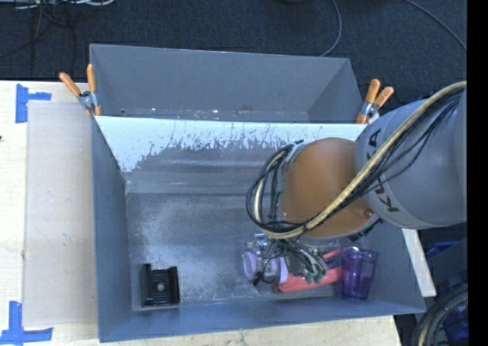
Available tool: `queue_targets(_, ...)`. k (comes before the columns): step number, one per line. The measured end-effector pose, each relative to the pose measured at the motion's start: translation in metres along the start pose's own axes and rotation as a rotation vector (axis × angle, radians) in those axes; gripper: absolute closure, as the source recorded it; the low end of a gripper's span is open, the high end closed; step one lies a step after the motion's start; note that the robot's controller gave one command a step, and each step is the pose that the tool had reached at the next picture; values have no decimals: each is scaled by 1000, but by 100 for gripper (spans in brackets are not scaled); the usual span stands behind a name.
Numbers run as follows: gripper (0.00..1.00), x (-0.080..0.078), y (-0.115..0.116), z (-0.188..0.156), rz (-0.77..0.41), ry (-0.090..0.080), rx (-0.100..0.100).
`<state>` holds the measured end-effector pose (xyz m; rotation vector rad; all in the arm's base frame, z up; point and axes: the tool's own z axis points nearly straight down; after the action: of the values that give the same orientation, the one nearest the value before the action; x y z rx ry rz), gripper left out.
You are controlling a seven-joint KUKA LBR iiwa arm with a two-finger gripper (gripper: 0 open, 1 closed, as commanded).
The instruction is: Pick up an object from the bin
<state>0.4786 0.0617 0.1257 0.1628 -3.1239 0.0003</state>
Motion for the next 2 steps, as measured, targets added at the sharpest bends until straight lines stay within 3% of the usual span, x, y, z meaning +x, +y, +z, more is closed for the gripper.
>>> queue_targets(1, 100, 2, 0, -19, 0, 6, 0)
queue_targets(2, 100, 0, 0, -32, 0, -2, 0)
